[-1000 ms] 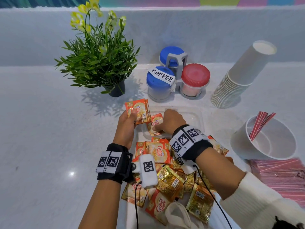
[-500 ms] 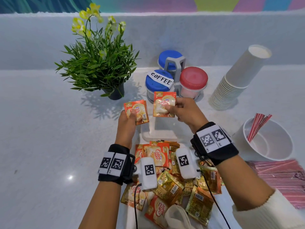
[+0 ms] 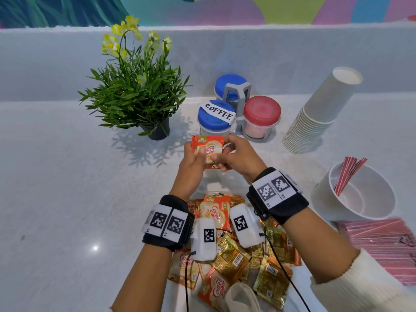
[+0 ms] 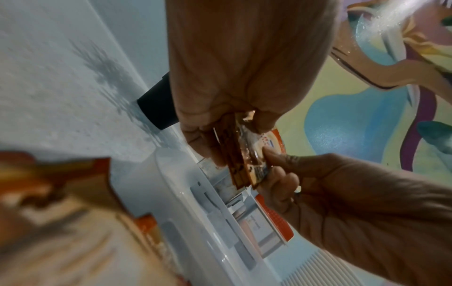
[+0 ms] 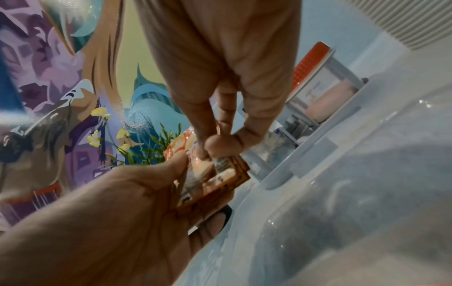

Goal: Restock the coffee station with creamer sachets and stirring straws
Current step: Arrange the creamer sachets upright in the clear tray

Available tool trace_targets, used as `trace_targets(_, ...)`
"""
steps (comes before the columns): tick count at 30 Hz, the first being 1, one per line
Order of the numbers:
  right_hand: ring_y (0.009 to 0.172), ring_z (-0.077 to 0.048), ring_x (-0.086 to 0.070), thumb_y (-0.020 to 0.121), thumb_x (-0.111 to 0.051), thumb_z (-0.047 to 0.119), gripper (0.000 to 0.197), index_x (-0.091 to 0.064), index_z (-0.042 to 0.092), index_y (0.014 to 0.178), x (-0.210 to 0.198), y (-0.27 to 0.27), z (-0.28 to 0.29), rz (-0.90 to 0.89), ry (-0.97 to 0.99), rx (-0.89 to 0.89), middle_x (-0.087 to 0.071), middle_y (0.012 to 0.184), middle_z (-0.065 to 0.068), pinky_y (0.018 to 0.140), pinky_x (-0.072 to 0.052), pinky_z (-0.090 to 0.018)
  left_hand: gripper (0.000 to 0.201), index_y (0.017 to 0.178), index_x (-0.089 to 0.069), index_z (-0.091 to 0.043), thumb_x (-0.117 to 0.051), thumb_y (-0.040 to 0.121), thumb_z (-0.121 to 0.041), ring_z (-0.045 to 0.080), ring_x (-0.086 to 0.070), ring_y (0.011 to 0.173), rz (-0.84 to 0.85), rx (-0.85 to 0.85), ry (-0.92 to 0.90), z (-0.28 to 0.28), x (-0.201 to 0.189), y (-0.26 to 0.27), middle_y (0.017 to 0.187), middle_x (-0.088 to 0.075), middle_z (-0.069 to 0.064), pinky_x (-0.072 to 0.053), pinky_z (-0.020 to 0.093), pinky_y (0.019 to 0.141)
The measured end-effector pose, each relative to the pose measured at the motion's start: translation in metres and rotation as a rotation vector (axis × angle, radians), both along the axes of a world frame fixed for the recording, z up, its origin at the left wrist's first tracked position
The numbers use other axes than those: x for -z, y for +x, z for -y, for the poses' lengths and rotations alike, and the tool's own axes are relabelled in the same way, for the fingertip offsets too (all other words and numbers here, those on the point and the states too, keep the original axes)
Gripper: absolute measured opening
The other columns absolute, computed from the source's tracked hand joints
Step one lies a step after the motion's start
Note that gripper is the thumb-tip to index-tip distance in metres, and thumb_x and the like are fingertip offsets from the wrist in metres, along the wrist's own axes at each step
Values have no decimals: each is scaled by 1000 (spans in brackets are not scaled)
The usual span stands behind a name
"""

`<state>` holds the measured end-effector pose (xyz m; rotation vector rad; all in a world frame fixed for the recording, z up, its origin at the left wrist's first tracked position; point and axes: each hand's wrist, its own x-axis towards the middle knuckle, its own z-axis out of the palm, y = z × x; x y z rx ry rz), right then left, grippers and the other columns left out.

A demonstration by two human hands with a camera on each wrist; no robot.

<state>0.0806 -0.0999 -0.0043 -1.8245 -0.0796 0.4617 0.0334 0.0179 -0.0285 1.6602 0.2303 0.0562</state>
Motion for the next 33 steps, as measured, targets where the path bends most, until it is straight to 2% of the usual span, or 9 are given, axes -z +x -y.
trace_targets(3, 48, -12, -55, 79, -67, -2, 21, -52, 4, 92, 1, 3, 2, 26, 26, 25, -55, 72, -4, 47, -49, -20, 10, 109, -34, -32, -35, 100, -29, 5, -56, 96, -13, 44, 49, -3, 2, 3, 104, -55, -11, -44, 16, 81)
trace_targets(5, 41, -6, -55, 79, -65, -4, 17, -52, 3, 87, 2, 6, 3, 50, 25, 30, -55, 70, -7, 44, -48, -17, 19, 115, -35, -29, -39, 98, -37, 18, -53, 110, -37, 66, 118, -6, 6, 7, 114, -53, 1, -46, 26, 90)
trace_targets(8, 37, -4, -54, 78, -66, -6, 20, -50, 5, 72, 4, 11, 3, 95, -66, 10, -55, 65, -6, 44, -49, -18, 38, 128, -39, -22, -41, 95, -41, 29, -30, 132, -169, 83, 380, -14, 14, 12, 133, -39, 11, -27, 41, 110)
trace_targets(14, 67, -34, -63, 74, -68, -6, 40, -41, 17, 54, 16, 19, -4, 158, -296, 15, -52, 62, -3, 72, -55, -47, 73, 143, -23, -8, -66, 85, -20, 28, -33, 136, -365, 154, 388, -20, 30, 14, 145, -33, 14, -31, 39, 111)
trace_targets(18, 84, -38, -65, 77, -66, -3, 31, -47, 16, 61, 21, 20, -8, 136, -369, 11, -63, 79, -17, 82, -53, -49, 51, 123, -46, -6, -70, 80, -18, 29, -50, 118, -345, 191, 530, -19, 36, 18, 125, -50, 15, -42, 42, 100)
trace_targets(23, 97, -36, -63, 82, -62, 2, 31, -49, 24, 64, 24, 16, -9, 93, -392, 30, -68, 96, -21, 90, -51, -45, 55, 125, -44, -6, -71, 79, -22, 29, -47, 117, -323, 184, 586, -18, 40, 19, 124, -48, 16, -41, 38, 99)
trace_targets(26, 104, -34, -59, 85, -56, 7, 9, -63, 11, 87, 22, 10, -7, 66, -420, 49, -67, 103, -20, 95, -48, -39, 52, 129, -39, -6, -63, 85, -20, 28, -41, 121, -333, 196, 657, -15, 39, 20, 128, -42, 16, -34, 28, 92)
trace_targets(29, 106, -36, -59, 87, -52, 5, 20, -65, 0, 102, 21, 7, -3, 43, -425, 74, -66, 107, -21, 95, -47, -43, 49, 129, -36, -5, -60, 88, -17, 28, -41, 121, -339, 190, 686, -14, 38, 20, 130, -39, 17, -33, 27, 90)
trace_targets(33, 104, -32, -61, 88, -45, 2, 29, -65, 2, 109, 21, -3, -6, 0, -420, -50, -66, 111, -18, 94, -49, -42, 52, 130, -35, -5, -62, 87, -17, 28, -43, 120, -369, 202, 672, -11, 33, 19, 129, -37, 16, -37, 30, 94)
